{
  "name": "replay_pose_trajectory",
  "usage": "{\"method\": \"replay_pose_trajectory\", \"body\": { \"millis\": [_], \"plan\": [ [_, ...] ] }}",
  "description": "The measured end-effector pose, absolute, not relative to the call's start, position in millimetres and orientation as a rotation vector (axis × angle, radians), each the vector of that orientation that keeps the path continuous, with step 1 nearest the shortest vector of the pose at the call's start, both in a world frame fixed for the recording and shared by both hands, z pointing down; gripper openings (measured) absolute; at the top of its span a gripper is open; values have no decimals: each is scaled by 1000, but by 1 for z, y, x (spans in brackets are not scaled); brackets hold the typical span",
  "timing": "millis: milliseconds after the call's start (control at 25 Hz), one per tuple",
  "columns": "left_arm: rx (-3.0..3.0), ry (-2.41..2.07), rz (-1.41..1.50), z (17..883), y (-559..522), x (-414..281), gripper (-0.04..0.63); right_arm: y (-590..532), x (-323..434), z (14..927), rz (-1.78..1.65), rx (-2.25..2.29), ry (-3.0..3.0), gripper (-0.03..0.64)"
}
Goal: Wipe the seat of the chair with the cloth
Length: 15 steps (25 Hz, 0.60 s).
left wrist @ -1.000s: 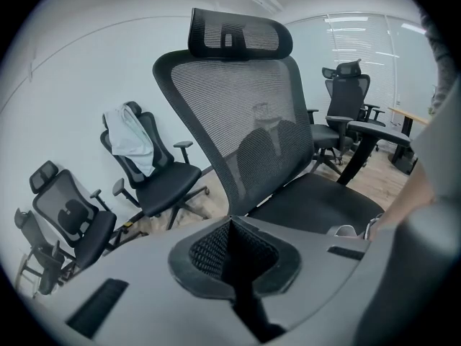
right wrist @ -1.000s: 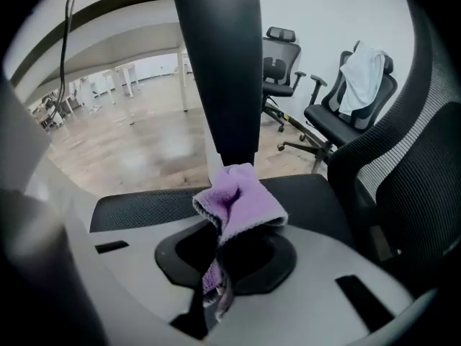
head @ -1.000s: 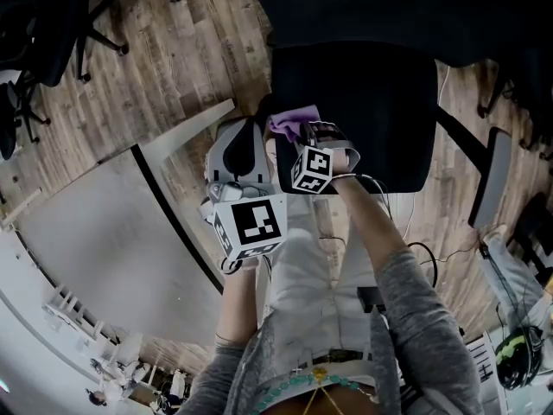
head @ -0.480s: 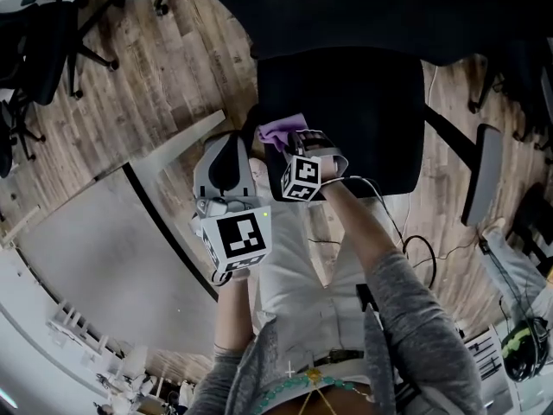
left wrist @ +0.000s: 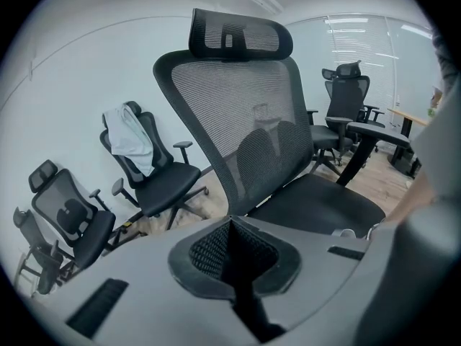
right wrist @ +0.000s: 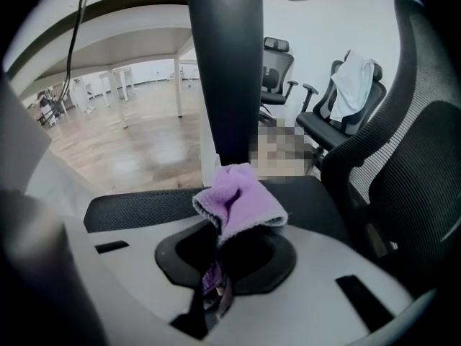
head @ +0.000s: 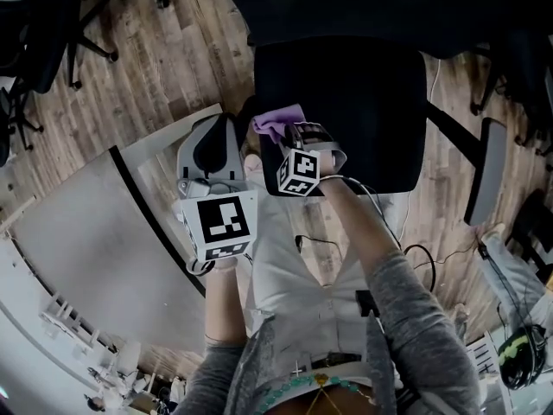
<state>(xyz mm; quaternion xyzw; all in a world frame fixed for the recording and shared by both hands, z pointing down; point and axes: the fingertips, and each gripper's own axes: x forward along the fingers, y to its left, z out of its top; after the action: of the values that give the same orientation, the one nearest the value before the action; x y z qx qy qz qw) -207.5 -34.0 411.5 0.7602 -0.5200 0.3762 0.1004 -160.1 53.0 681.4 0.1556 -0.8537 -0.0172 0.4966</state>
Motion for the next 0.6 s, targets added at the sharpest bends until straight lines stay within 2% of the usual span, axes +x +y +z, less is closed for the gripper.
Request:
{"method": "replay_pose_trajectory", "body": {
  "millis": [600],
  "plan": [
    [2235,-1534,1130,413,-35,-210,-2,59,-130,693,-11,300,-1983,48]
  ]
}}
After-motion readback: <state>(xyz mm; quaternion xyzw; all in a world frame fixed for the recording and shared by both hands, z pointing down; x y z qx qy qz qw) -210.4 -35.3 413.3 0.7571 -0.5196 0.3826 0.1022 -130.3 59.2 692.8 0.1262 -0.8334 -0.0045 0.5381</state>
